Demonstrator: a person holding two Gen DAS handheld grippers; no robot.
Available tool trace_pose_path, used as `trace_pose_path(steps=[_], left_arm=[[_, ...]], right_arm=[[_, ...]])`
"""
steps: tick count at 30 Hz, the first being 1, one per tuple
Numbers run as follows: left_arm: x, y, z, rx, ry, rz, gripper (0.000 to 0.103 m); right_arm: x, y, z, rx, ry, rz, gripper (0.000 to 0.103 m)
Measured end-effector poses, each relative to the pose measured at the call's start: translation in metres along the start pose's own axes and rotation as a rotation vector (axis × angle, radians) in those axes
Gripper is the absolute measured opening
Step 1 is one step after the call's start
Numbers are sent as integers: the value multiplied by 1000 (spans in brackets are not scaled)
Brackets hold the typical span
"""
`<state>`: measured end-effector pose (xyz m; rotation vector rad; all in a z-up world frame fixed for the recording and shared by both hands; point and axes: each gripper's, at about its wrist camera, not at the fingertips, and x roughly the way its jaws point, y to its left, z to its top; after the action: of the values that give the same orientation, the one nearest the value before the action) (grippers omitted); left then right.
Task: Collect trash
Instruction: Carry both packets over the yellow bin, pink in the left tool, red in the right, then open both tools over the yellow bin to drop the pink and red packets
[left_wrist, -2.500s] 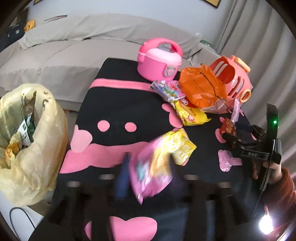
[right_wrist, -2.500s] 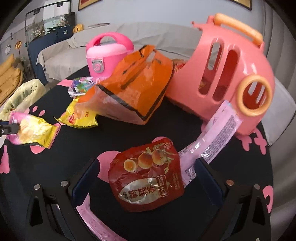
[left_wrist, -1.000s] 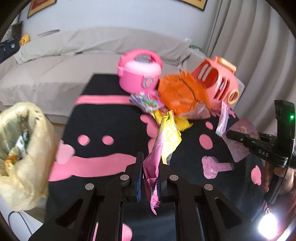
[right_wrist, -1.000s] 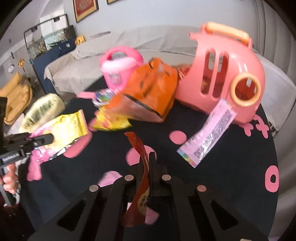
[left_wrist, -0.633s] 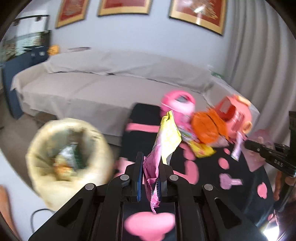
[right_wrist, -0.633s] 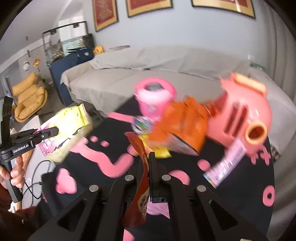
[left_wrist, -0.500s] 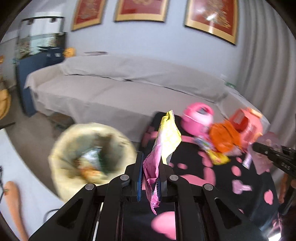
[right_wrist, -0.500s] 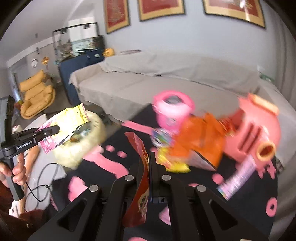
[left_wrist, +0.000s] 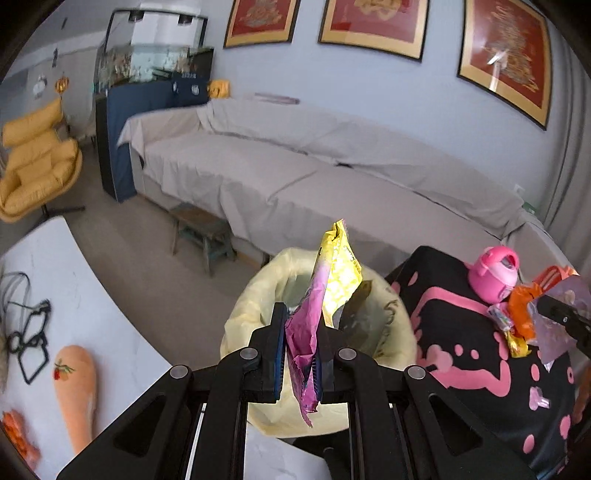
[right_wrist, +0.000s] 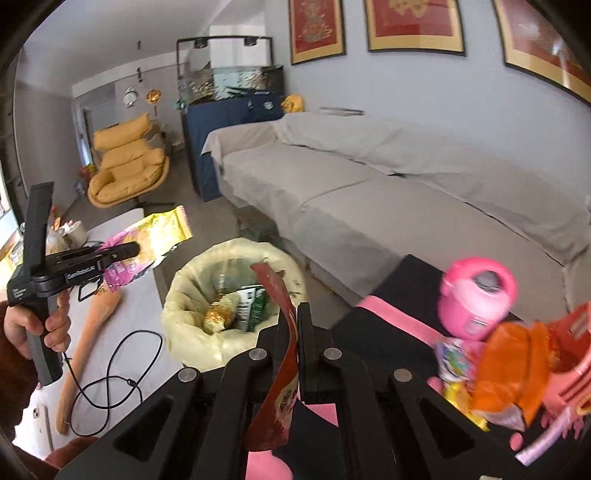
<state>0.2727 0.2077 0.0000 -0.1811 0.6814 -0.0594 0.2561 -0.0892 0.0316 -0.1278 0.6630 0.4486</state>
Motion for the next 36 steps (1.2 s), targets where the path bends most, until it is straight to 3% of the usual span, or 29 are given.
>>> trace_pose_path(steps=[6,12,13,15,16,17,21,29,31,36], left_arm=[[66,4,-8,-31,98,-47,12],[107,-8,-12,-35,160,-79,16],[110,-8,-11,-31,161,-78,22],[113,-7,-9,-45,162,-78,53],[112,-3,-8,-68,150,-83,76],[107,3,-6,-88,114,-85,80],[90,19,4,-69,41,-15,81],[53,68,6,-163,-68,147,85],[49,77,3,-188,-76,167,87],[45,95,-8,-237,-63,176,87]], right_arm=[[48,6,3,-13,70,14,2],[81,-2,-3,-1,130,4,2],[86,-4,-3,4,137,3,2],[97,-6,-2,14,153,2,2],[102,-4,0,17,159,3,2],[109,-3,1,19,164,5,2],[133,5,11,17,171,37,3],[211,64,31,15,238,208,3],[236,81,32,5,288,240,3],[307,103,4,-20,584,252,4]])
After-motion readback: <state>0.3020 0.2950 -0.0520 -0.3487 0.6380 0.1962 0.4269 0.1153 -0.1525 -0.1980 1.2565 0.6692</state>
